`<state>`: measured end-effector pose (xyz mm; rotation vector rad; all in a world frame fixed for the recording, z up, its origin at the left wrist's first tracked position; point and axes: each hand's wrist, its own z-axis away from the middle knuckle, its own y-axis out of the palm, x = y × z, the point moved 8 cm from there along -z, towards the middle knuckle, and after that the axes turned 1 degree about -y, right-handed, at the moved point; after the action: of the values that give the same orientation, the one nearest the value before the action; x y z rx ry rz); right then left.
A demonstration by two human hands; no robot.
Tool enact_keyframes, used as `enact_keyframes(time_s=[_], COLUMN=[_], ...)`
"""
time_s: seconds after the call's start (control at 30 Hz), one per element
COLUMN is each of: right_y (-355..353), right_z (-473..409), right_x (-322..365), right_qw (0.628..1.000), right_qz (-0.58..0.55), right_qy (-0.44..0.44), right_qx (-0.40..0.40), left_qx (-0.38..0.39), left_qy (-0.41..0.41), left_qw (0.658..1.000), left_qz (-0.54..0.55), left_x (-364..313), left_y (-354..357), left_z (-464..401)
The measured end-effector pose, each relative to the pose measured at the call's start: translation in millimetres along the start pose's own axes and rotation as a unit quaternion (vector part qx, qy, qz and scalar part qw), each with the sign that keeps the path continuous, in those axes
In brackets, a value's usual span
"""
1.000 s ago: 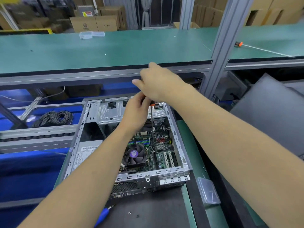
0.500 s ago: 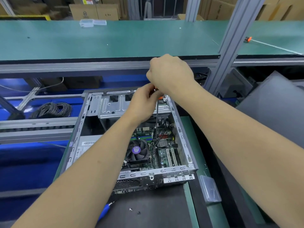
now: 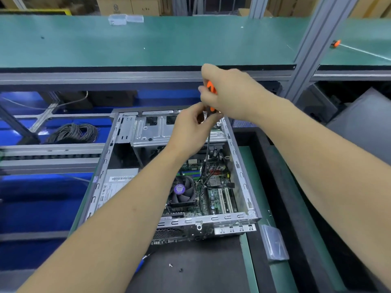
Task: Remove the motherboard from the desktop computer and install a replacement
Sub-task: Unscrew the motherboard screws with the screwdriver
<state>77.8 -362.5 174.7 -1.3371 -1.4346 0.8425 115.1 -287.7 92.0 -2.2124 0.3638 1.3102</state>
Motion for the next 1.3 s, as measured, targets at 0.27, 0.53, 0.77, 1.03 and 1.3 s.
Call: enact_keyframes(time_s=[0.27, 0.53, 0.77, 1.03, 1.3], right_y=[-3, 13, 21, 27, 24], right_z=[31, 35, 28, 14, 6], right_x=[-18, -20, -26, -33, -50], right_qw=[0.913, 0.798, 0.773, 0.737, 0.800], right_qz=[-0.305, -0.426, -0.499, -0.607, -0.571], right_qy=[0.150, 0.223, 0.174, 0.108, 0.099], right_qx=[-0.227, -0.364, -0.352, -0.277, -0.153], left_qx=[-0.028, 0.065, 0.212, 0.155, 0.325], left_qy=[-0.012, -0.059, -0.164, -0.267, -0.051], left_qw=[0.999, 0.995, 0.876, 0.870, 0.843], left_qz=[0.044, -0.048, -0.400, -0.385, -0.425], left_x=[4, 34, 131, 160, 133], left_y=[21, 28, 32, 10, 70], left_z=[2, 24, 77, 81, 88])
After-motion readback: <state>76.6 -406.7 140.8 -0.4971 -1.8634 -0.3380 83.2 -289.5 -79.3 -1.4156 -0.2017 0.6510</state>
